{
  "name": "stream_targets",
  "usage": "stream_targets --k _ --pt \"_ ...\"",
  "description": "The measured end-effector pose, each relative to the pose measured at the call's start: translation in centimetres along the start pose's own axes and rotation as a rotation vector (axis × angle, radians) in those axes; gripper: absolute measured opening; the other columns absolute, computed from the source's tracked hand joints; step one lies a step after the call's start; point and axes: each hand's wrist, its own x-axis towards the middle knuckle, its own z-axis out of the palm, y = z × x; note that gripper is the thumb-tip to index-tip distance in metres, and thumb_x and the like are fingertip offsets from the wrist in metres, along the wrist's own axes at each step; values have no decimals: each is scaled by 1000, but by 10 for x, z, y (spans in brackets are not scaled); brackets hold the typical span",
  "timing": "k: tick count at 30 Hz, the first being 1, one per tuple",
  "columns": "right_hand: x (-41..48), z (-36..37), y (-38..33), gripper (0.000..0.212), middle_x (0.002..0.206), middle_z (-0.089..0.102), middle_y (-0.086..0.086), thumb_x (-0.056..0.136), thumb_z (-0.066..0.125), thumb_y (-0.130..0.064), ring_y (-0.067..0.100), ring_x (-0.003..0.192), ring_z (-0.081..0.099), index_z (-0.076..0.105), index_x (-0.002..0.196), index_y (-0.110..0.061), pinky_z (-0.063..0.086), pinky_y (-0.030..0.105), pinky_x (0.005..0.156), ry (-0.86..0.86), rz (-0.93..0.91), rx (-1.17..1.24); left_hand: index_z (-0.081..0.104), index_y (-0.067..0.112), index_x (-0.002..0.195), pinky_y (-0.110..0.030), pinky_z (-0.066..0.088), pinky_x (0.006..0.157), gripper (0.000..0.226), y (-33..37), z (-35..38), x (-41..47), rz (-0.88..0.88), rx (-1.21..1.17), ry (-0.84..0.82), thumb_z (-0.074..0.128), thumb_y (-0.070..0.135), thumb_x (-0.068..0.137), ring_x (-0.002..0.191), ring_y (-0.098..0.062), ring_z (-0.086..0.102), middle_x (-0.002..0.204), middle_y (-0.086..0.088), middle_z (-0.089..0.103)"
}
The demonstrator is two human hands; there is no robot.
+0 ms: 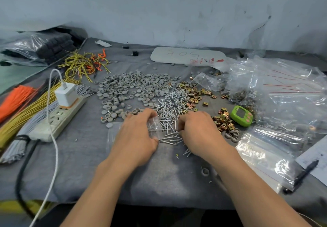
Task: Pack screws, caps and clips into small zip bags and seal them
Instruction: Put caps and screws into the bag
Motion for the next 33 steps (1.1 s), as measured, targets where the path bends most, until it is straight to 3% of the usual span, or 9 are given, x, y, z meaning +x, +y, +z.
stream_targets --k 3,6,11,16,21,24,26,30,33 --pt "-4 5 -3 27 84 63 -9 78 71 -4 17 87 51 64 79 -31 33 31 89 64 20 4 45 47 120 -41 43 106 56 2 0 -1 -8 19 -4 80 34 79 121 -22 52 105 17 46" --pt "-7 7 3 28 87 57 -12 83 68 -6 15 87 41 58 81 -33 28 30 84 135 40 43 44 48 120 -39 46 95 53 2 0 -1 -12 20 4 79 44 81 120 -20 52 106 18 49" --pt "-8 6 6 25 97 44 -7 94 61 -18 18 91 33 49 93 -39 26 32 80 -11 -5 29 41 49 120 -33 45 85 54 1 2 -1 -18 -10 15 79 44 82 106 -13 46 103 18 47" --pt "-5 3 4 22 96 50 -8 91 64 -15 19 94 46 54 90 -34 26 30 82 13 -44 5 37 48 122 -33 42 81 60 -1 1 0 -46 -4 8 79 36 81 103 -16 49 104 11 50" --pt "-9 -1 4 15 86 66 -12 97 65 -23 16 85 59 64 87 -34 44 31 75 242 112 359 37 46 124 -29 37 81 71 1 4 -1 -28 0 -2 81 22 74 100 -13 44 104 13 47" --pt "-16 -5 -1 13 69 69 -16 90 74 -25 0 64 63 73 81 -34 43 13 57 240 76 552 37 44 123 -30 37 82 69 5 7 -3 20 -15 19 81 23 73 101 -12 44 103 13 46" --pt "-21 -6 -9 12 63 68 -19 84 80 -21 -4 62 62 79 80 -32 41 6 55 235 24 609 37 44 120 -31 40 81 68 9 9 -4 60 -36 29 82 26 73 102 -14 46 100 14 46" --pt "-18 -4 -24 11 63 71 -16 80 79 -13 -4 55 60 81 79 -24 39 10 54 181 -33 774 38 46 109 -33 42 72 62 18 10 -3 105 -139 33 79 21 69 97 -16 52 93 14 56" --pt "-12 -3 -30 11 71 74 6 86 70 -8 5 65 60 79 82 -12 47 29 61 -4 -54 929 40 46 103 -30 40 62 53 18 8 -4 112 -197 63 72 22 68 84 -15 57 89 10 64"
